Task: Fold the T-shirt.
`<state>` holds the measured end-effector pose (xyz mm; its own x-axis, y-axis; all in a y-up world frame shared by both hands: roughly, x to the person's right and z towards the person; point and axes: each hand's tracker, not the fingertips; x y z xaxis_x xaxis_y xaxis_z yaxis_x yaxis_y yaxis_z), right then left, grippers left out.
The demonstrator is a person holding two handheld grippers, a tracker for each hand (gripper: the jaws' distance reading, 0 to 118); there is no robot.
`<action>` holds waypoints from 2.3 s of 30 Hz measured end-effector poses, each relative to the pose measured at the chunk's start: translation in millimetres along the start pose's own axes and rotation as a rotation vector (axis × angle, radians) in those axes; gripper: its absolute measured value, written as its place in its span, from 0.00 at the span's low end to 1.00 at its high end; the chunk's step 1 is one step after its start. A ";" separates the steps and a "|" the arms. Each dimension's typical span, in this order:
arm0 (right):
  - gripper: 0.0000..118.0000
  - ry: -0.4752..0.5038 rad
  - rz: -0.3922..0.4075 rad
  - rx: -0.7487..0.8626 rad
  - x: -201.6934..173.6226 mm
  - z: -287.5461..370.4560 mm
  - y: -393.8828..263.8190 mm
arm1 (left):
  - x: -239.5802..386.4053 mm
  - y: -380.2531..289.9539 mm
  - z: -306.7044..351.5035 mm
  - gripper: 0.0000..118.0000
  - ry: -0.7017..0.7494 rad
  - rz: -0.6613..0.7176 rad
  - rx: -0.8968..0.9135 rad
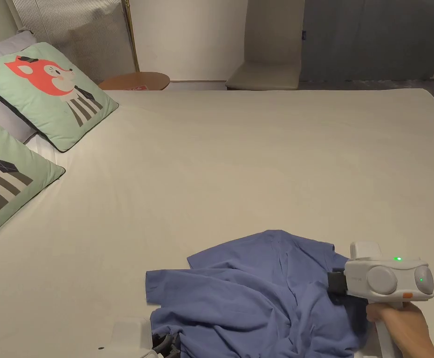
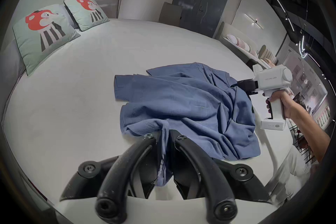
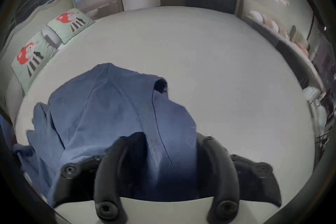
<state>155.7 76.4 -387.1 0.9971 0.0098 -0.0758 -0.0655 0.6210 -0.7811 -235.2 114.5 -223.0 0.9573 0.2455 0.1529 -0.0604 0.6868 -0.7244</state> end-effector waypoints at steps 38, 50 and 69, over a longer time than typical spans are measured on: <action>0.03 -0.229 0.018 0.800 90.6 213.9 241.8 | -29.3 401.7 51.2 0.05 0.163 0.024 0.607; 0.03 -0.185 0.015 0.664 81.2 137.0 216.6 | -50.6 371.0 -23.8 0.05 0.295 -0.042 0.538; 0.03 -0.108 -0.087 0.240 50.8 80.6 -30.0 | -106.1 67.6 -47.8 0.05 0.363 -0.029 0.096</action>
<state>211.6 121.4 -317.6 0.9978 0.0242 0.0616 0.0186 0.7908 -0.6117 -327.3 102.1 -320.4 0.9959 -0.0221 -0.0882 -0.0412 0.7550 -0.6544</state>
